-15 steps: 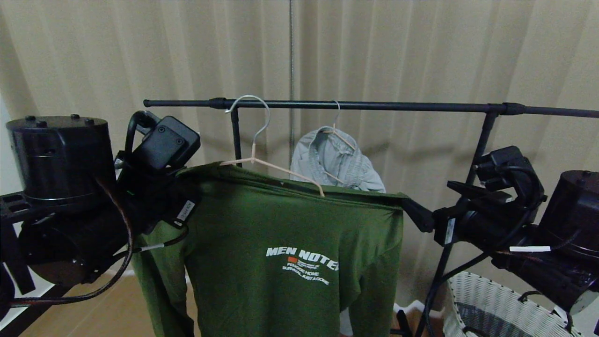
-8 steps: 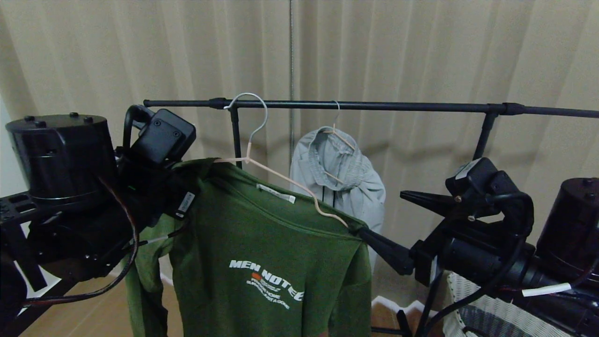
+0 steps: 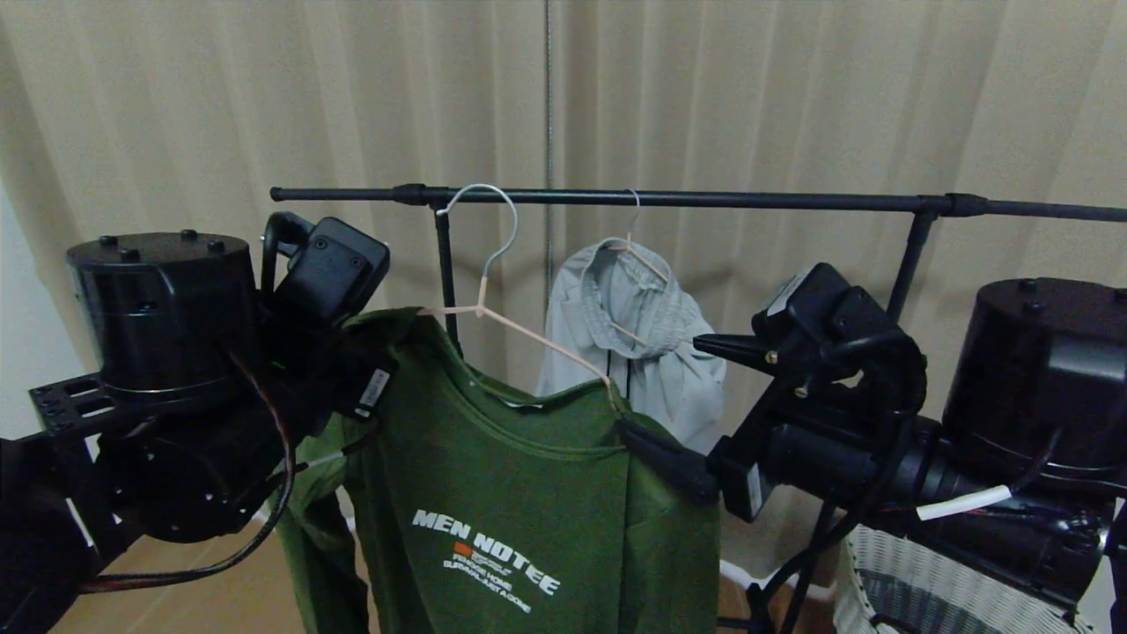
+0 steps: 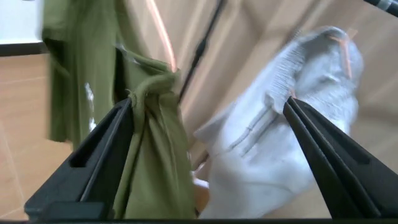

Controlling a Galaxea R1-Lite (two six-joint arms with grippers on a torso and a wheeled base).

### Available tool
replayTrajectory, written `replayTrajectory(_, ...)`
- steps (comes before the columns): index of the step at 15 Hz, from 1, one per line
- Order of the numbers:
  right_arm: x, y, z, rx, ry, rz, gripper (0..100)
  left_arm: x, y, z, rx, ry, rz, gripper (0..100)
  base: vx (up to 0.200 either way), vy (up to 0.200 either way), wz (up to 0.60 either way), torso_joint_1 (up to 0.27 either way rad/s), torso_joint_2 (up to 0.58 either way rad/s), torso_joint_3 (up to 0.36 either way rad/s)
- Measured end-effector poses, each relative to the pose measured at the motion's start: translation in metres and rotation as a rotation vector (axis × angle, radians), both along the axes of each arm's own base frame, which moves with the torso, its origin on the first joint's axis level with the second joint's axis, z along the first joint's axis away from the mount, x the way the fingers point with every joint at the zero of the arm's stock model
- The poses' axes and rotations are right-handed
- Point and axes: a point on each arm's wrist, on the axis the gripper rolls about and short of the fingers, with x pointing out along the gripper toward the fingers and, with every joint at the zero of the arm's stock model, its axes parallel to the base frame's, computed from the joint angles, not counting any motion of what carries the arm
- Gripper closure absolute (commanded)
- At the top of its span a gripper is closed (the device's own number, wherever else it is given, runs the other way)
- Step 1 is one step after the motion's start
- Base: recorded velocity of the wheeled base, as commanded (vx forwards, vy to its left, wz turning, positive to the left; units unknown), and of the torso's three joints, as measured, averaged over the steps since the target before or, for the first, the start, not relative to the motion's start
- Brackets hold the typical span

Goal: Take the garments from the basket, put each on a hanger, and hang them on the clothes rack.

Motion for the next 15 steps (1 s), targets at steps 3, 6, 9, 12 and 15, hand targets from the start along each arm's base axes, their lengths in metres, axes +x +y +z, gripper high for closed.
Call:
replayTrajectory(3,-0.006,0.012,0.000,-0.033,-0.005,0.046,0,0.000,0.000,0.000,-0.019,-0.002,0.016,100,0.000,0.000,0.00,0.000,0.00,0.000)
replayTrajectory(6,-0.001,0.018,0.003,-0.049,-0.033,0.028,0,0.000,0.000,-0.001,-0.024,-0.001,0.018,100,0.000,0.000,0.00,0.000,0.00,0.000)
replayTrajectory(9,-0.003,0.016,-0.002,-0.075,-0.029,0.022,0,0.004,0.005,0.002,-0.028,-0.014,0.061,100,0.000,0.000,0.00,0.000,0.00,0.000)
replayTrajectory(12,-0.011,0.007,-0.006,-0.084,-0.022,0.021,0,0.007,0.012,0.001,-0.031,-0.021,0.098,100,0.000,0.000,0.00,0.000,0.00,0.000)
replayTrajectory(15,-0.012,0.005,-0.003,-0.080,-0.030,0.006,0,0.006,0.010,-0.001,-0.036,-0.019,0.088,100,0.000,0.000,0.00,0.000,0.00,0.000)
